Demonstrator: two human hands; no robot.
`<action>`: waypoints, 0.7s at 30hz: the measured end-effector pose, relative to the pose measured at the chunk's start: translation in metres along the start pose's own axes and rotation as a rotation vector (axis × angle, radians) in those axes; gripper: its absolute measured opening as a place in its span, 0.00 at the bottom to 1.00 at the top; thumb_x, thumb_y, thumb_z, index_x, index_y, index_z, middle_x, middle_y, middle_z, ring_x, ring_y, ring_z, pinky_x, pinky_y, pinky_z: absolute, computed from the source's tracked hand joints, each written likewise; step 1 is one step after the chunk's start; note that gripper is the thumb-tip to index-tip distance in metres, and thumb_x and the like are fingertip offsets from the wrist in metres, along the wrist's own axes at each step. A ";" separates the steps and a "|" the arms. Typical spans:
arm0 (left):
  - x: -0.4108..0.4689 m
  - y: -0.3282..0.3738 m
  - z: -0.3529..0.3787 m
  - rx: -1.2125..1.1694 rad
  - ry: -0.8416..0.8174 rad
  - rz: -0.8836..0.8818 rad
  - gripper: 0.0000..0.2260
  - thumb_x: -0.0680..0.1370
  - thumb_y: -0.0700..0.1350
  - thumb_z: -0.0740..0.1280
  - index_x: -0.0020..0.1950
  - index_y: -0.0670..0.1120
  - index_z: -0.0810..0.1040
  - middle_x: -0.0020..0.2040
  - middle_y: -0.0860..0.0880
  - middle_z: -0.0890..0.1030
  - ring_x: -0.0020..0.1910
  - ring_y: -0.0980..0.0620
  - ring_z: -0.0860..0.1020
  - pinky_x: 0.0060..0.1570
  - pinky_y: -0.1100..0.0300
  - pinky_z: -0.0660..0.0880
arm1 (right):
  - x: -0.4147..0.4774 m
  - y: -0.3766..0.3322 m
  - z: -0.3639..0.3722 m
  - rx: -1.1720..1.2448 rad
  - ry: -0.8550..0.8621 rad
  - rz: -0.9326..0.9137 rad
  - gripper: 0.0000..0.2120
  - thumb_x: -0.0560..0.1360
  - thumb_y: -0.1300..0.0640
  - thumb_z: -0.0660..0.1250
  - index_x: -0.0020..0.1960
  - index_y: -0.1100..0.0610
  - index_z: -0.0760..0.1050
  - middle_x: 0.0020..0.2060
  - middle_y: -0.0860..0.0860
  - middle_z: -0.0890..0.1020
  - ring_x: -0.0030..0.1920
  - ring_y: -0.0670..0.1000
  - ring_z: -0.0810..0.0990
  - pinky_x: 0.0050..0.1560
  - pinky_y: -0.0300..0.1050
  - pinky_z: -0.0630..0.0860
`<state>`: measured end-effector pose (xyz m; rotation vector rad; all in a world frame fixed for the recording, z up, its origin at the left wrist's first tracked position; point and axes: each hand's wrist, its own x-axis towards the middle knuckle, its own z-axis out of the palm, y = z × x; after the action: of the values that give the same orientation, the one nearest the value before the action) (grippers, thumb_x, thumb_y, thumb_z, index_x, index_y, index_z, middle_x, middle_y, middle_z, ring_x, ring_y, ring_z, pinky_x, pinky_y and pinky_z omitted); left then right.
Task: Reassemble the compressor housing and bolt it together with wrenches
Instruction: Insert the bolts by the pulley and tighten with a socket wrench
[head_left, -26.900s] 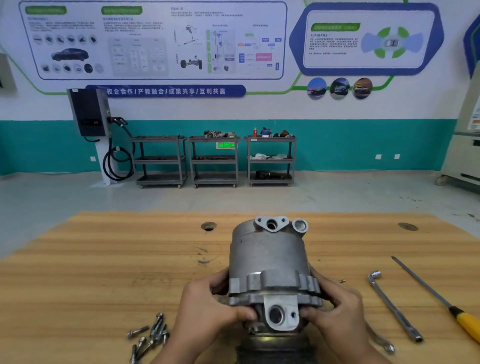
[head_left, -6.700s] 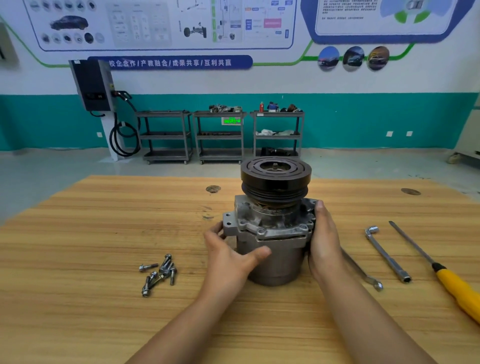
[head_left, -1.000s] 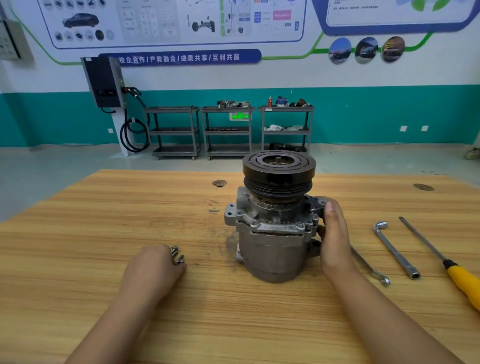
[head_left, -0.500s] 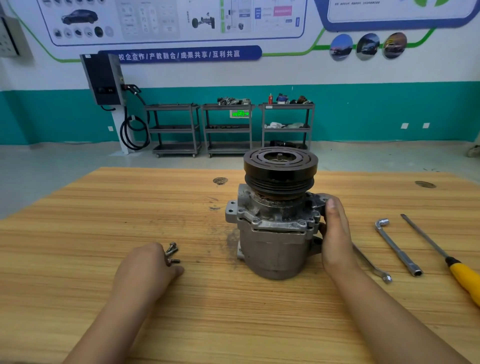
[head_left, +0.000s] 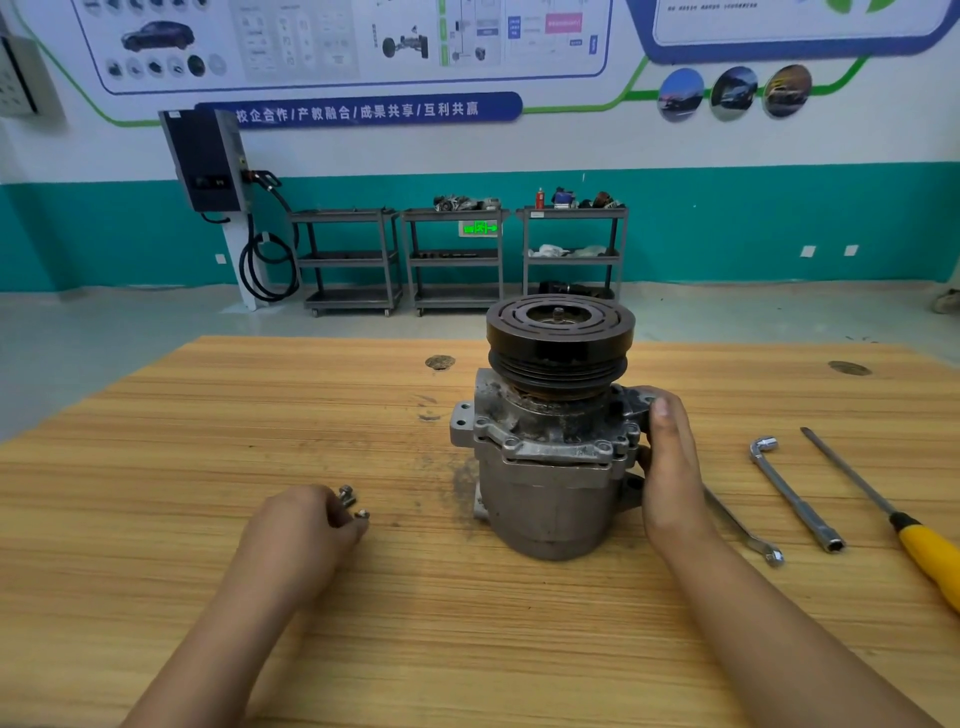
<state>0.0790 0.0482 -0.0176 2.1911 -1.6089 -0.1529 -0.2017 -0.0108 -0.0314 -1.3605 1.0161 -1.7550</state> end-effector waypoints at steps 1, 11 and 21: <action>-0.003 0.004 -0.001 -0.073 -0.014 0.033 0.09 0.76 0.52 0.68 0.39 0.50 0.73 0.38 0.53 0.77 0.39 0.54 0.74 0.33 0.60 0.65 | 0.000 0.000 0.000 0.001 -0.001 -0.001 0.16 0.75 0.41 0.51 0.51 0.48 0.73 0.44 0.39 0.80 0.46 0.35 0.78 0.40 0.28 0.72; -0.038 0.070 -0.019 -0.827 -0.148 0.328 0.07 0.78 0.45 0.64 0.40 0.46 0.76 0.31 0.56 0.79 0.31 0.62 0.75 0.34 0.67 0.70 | 0.000 0.001 0.000 -0.014 0.017 -0.020 0.14 0.81 0.46 0.51 0.52 0.50 0.72 0.43 0.37 0.80 0.46 0.34 0.77 0.42 0.26 0.72; -0.047 0.136 -0.030 -0.672 0.006 0.610 0.04 0.74 0.46 0.71 0.40 0.55 0.80 0.36 0.56 0.79 0.39 0.63 0.76 0.38 0.72 0.71 | -0.002 -0.006 0.003 0.043 0.012 -0.020 0.15 0.77 0.45 0.52 0.50 0.52 0.72 0.41 0.43 0.79 0.40 0.34 0.78 0.35 0.26 0.72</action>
<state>-0.0473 0.0664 0.0562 1.1568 -1.8040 -0.4272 -0.1984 -0.0068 -0.0269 -1.3391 0.9693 -1.7914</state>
